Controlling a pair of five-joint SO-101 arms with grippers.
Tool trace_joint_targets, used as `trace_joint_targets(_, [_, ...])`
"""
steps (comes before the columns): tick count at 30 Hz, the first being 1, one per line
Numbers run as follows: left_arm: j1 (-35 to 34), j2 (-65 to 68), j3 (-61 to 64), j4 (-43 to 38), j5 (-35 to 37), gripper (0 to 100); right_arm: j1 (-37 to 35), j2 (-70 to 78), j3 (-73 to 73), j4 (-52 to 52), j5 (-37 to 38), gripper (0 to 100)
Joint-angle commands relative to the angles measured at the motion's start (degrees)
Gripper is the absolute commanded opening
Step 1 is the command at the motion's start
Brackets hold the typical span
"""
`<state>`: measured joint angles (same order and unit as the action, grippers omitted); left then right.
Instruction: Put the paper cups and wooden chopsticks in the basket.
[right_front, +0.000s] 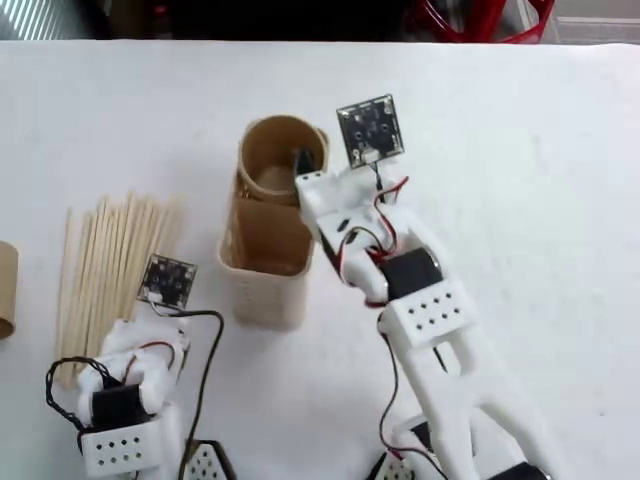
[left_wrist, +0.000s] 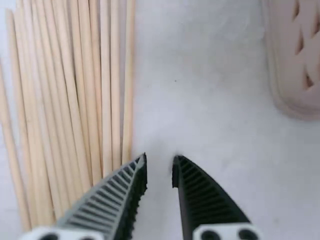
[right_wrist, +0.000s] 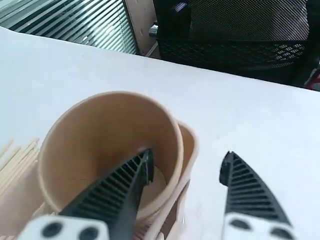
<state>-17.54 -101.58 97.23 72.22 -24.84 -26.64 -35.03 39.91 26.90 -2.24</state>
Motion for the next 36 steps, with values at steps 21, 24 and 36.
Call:
trace_joint_targets(21, [-0.3, -0.4, -0.1, 0.3, -0.4, 10, 11.5, -57.5, 29.6, 37.3, 23.3, 7.3])
trace_joint_targets(24, [-0.3, -0.4, -0.1, 0.3, -0.4, 10, 13.9, -64.4, 34.6, 38.1, 25.6, 1.9])
trace_joint_targets(36, [-0.3, -0.4, -0.1, 0.3, -0.4, 10, 14.5, -68.3, 45.0, 45.3, 26.0, 5.2])
